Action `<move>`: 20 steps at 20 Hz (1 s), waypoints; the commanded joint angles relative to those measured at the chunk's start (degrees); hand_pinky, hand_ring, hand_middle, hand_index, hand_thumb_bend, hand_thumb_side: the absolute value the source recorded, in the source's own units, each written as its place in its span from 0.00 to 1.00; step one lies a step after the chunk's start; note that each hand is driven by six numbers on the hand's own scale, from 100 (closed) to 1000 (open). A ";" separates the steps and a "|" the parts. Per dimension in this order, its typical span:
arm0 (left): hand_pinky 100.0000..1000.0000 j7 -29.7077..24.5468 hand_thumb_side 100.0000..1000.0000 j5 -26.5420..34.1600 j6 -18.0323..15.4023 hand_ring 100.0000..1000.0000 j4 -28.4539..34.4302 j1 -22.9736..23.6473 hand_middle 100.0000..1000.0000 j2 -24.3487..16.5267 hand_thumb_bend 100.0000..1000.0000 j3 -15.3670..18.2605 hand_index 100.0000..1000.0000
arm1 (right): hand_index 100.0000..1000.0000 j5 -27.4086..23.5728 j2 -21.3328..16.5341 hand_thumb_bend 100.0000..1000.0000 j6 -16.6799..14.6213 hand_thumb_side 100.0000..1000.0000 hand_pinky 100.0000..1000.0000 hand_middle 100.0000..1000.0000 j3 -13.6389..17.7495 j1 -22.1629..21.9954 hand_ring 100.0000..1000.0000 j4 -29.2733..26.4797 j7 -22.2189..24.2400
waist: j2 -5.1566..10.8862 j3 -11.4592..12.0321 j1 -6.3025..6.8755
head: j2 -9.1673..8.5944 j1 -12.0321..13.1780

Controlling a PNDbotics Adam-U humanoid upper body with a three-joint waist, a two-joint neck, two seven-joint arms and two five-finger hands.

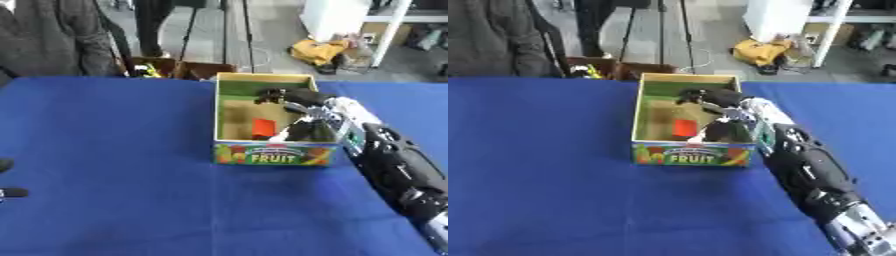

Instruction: Pick up objects on the table and place them in the box.

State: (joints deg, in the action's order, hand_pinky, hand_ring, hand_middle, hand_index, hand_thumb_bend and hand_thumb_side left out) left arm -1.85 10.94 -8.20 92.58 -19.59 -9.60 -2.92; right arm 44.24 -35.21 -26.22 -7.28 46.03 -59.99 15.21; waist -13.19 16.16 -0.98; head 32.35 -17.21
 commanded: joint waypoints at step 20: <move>0.51 3.52 0.78 -0.55 -1.06 0.86 0.76 2.50 0.65 -1.81 0.69 3.70 0.71 | 0.81 -52.13 2.36 0.00 18.06 0.60 0.59 0.78 13.02 -38.05 0.95 -50.44 -18.72 | 2.24 -13.20 2.10 | 4.55 9.98</move>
State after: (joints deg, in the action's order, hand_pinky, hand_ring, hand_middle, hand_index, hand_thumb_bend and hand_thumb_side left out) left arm 1.40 10.58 -9.19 92.55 -16.65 -10.13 0.21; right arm -5.96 -33.01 -8.56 4.47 7.75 -108.44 -2.66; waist -11.64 3.06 1.17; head 36.28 -7.72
